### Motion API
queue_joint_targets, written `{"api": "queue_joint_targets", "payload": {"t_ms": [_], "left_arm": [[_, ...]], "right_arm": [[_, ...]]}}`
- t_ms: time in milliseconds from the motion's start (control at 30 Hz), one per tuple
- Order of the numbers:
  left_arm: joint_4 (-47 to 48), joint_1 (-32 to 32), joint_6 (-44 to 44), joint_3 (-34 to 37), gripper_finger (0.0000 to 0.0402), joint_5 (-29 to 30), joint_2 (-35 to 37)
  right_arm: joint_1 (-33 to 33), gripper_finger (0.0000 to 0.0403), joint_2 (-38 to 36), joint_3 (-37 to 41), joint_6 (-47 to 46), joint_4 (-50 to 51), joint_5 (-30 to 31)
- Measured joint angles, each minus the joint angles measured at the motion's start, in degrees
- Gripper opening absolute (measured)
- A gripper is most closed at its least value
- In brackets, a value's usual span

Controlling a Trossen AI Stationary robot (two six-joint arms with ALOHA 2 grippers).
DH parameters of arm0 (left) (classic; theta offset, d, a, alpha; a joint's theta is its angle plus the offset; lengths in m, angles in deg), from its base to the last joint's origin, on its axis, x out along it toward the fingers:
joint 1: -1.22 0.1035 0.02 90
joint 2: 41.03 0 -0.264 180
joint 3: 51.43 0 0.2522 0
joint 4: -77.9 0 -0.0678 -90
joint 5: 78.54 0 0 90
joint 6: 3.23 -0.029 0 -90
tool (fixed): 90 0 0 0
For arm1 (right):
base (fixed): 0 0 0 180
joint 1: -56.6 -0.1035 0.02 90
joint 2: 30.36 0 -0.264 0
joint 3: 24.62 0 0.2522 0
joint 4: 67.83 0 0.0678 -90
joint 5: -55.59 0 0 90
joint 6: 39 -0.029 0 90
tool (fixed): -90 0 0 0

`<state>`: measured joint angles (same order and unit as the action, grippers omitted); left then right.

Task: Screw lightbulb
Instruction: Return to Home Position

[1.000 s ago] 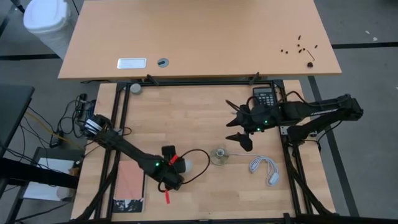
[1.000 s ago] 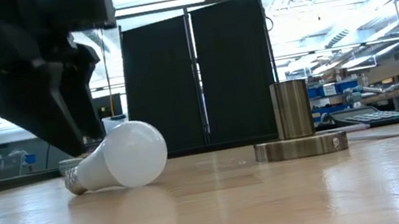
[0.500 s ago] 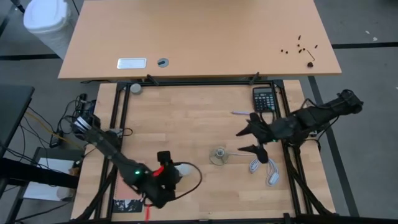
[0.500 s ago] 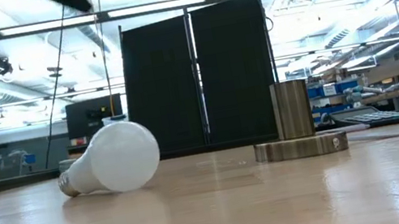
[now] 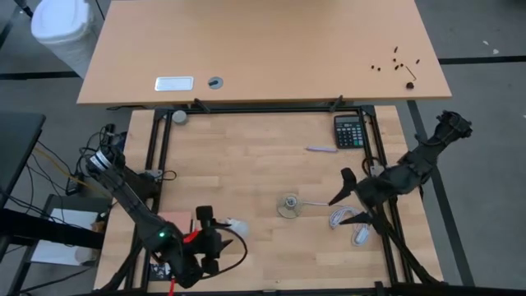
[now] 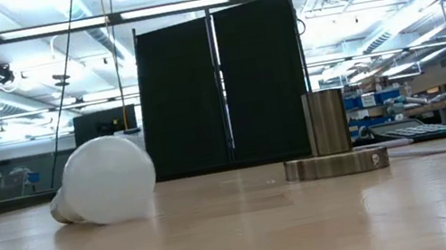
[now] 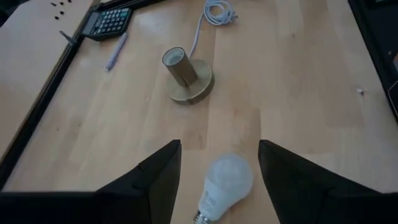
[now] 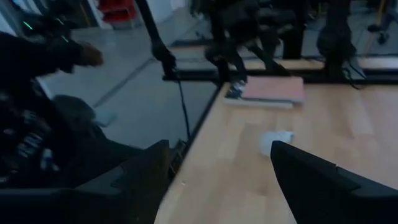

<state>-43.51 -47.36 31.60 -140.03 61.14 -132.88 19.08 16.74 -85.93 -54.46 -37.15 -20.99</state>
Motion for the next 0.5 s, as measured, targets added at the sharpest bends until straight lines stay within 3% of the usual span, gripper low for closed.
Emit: {"api": "queue_joint_targets", "payload": {"t_ms": [500], "left_arm": [[-10.9,-0.3,0.5,8.4,0.0218,-1.8,0.0]], "right_arm": [[-5.6,0.029,-5.8,6.3,5.0,-1.9,0.5]]}}
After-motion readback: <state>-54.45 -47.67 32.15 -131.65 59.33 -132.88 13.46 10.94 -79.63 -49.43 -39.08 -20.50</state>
